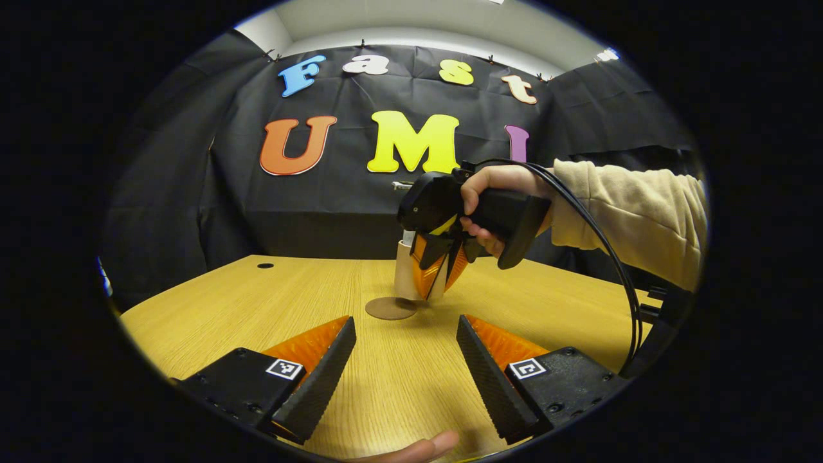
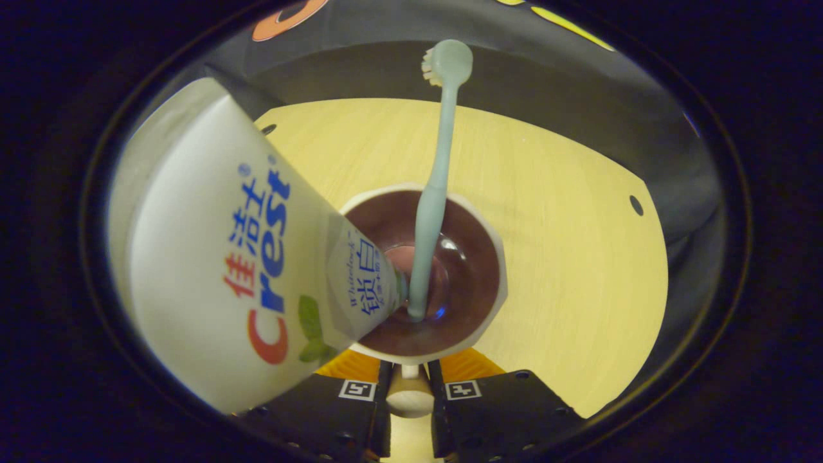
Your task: Put the toothbrush and toothpaste on the desktop into the cup, then pick up the cup and place it on the coaster on the desktop.
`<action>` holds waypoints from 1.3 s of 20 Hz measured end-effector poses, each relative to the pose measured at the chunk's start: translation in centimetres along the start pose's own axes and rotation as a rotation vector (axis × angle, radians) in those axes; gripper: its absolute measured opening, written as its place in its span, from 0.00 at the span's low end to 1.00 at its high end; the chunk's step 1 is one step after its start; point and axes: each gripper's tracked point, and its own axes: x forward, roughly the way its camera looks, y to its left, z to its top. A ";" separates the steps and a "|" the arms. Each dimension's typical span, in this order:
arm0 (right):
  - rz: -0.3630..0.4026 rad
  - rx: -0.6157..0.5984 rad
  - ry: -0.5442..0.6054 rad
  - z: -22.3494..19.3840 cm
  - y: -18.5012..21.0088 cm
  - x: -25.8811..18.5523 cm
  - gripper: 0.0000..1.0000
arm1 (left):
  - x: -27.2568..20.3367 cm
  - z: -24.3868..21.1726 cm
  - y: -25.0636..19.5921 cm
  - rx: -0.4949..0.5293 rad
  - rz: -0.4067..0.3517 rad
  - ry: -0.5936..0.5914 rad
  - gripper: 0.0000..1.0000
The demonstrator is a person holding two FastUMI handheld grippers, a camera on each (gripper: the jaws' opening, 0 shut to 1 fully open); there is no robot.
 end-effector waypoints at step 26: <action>0.135 -0.008 -0.098 0.3 3.1 -0.9 0.71 | -0.3 3.6 -0.7 0.061 0.044 -0.046 1.00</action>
